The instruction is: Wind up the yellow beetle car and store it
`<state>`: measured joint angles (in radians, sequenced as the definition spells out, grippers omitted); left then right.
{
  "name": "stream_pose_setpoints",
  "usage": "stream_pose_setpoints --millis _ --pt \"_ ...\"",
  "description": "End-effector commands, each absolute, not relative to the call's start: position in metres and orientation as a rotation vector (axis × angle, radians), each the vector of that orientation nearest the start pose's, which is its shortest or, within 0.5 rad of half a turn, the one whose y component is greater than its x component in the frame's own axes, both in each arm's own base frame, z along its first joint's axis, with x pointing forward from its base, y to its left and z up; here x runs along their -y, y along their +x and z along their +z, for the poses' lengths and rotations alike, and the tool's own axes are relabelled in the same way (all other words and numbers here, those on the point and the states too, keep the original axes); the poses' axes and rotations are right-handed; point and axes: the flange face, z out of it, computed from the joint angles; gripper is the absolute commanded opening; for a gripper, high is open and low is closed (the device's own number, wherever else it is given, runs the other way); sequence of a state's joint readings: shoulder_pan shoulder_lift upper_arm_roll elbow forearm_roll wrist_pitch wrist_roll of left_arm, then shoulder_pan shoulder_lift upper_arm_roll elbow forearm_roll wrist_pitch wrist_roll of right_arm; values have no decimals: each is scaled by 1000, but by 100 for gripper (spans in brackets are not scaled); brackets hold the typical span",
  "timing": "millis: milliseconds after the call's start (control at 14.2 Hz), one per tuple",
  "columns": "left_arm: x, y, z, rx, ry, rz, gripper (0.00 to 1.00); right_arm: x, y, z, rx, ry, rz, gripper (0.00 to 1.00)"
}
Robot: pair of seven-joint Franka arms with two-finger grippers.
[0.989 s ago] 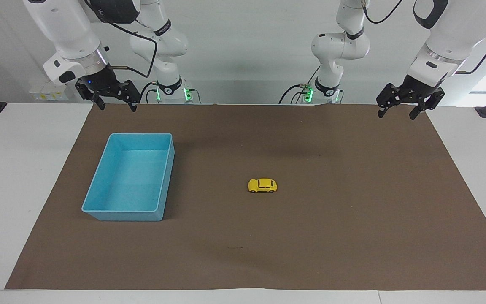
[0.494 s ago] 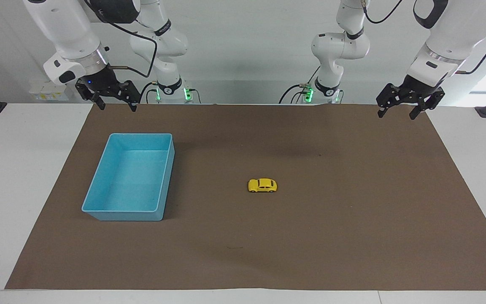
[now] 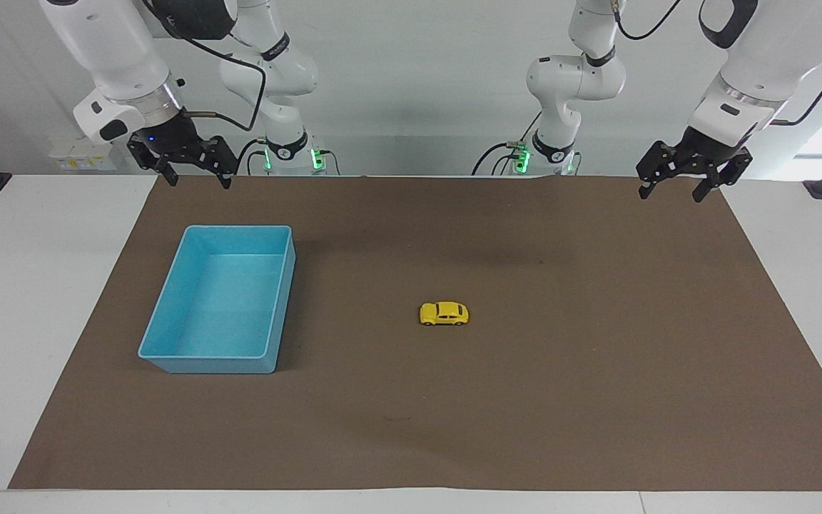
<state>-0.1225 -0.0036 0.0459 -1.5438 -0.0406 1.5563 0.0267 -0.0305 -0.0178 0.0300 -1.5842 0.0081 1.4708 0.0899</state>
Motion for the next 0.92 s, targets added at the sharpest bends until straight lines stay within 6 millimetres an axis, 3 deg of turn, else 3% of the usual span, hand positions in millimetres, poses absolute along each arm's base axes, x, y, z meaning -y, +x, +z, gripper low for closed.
stream_pose_setpoints --millis 0,424,847 --pt "45 541 639 -149 -3163 -11 100 1 534 621 -114 -3126 147 100" --pt "44 541 637 127 -3164 -7 100 1 534 621 -114 -3126 147 100" --pt "58 542 621 644 -3104 37 100 1 535 621 -112 -3126 149 100"
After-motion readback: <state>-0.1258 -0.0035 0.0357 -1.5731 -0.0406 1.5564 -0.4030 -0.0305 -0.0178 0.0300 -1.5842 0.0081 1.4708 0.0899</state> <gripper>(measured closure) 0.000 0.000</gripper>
